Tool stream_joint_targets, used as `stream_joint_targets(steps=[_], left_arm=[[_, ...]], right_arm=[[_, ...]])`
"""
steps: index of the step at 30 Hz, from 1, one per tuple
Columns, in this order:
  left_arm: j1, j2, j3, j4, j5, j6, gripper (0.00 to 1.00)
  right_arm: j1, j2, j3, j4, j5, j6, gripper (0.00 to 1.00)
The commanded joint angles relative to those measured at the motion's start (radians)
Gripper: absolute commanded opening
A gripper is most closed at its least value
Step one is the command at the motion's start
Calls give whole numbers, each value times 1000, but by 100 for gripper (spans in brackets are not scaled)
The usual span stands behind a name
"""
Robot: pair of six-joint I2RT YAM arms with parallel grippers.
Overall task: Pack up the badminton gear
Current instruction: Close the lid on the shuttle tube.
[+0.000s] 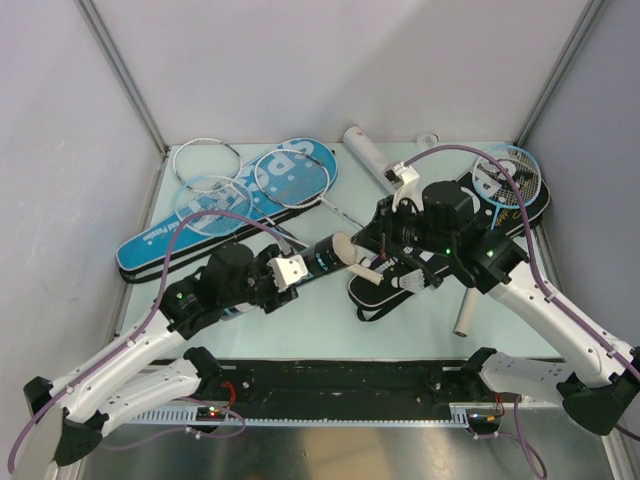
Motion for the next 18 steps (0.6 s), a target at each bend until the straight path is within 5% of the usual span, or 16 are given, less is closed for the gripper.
stream_joint_targets(steps=[1, 12, 18], left_arm=[[-7, -7, 74, 99, -10, -11, 44], [-8, -1, 73, 99, 2, -4, 44], [-7, -7, 69, 99, 7, -1, 44]], right_arm=[[15, -27, -11, -57, 18, -25, 0], [14, -21, -10, -57, -10, -36, 1], [14, -15, -11, -31, -23, -16, 27]])
